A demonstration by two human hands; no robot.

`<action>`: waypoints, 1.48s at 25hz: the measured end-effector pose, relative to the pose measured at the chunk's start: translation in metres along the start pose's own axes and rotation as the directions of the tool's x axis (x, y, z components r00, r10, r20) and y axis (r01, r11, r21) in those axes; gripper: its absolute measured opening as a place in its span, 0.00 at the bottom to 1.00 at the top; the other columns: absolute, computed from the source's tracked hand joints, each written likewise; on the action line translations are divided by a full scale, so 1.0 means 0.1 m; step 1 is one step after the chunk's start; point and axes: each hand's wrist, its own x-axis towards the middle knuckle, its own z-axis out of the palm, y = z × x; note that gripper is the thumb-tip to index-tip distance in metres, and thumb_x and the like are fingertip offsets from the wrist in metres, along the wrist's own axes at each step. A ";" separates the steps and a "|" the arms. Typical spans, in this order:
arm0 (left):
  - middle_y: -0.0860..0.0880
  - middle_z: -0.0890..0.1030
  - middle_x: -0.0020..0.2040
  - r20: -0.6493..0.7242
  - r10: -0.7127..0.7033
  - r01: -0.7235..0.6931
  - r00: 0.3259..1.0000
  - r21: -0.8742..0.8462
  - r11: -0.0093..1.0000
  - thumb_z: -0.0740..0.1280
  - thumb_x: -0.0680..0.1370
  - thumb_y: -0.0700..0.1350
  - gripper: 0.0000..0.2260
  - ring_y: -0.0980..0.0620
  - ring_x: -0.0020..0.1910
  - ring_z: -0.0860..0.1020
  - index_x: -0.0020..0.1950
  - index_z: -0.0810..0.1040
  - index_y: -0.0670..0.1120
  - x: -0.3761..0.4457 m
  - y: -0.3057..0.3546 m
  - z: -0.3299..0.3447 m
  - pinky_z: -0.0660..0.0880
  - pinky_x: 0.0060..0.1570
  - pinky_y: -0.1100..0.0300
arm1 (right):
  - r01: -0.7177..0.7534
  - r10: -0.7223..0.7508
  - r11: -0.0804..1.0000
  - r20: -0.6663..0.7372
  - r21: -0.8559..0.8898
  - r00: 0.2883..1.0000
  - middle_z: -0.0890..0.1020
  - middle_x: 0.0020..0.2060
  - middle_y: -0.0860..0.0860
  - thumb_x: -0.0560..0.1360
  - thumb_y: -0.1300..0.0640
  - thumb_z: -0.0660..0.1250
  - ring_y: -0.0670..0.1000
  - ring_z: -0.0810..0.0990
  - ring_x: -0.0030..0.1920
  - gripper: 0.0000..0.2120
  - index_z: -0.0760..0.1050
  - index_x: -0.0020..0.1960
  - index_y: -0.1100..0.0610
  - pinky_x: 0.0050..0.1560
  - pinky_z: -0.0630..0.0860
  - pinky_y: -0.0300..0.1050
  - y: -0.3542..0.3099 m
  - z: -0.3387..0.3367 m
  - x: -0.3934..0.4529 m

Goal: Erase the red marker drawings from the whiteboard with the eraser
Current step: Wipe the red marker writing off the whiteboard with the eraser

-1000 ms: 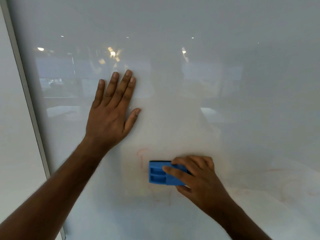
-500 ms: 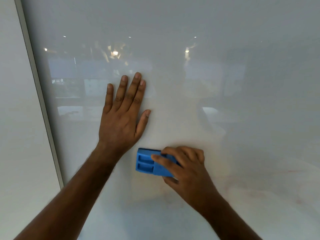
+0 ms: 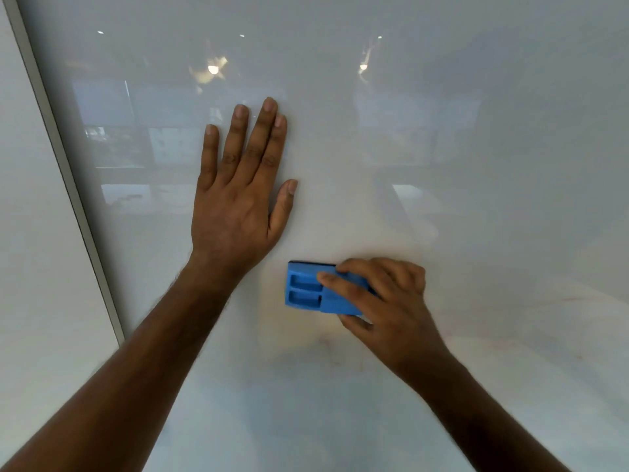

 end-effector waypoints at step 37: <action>0.35 0.58 0.87 -0.005 -0.059 0.059 0.998 0.012 0.998 0.52 0.90 0.53 0.30 0.31 0.86 0.57 0.88 0.54 0.38 -0.23 0.09 0.02 0.50 0.84 0.35 | 0.143 -0.145 0.989 0.170 0.023 0.975 0.79 0.67 0.45 0.80 0.56 0.70 0.53 0.77 0.64 0.24 0.73 0.74 0.40 0.62 0.68 0.55 0.16 0.07 -1.06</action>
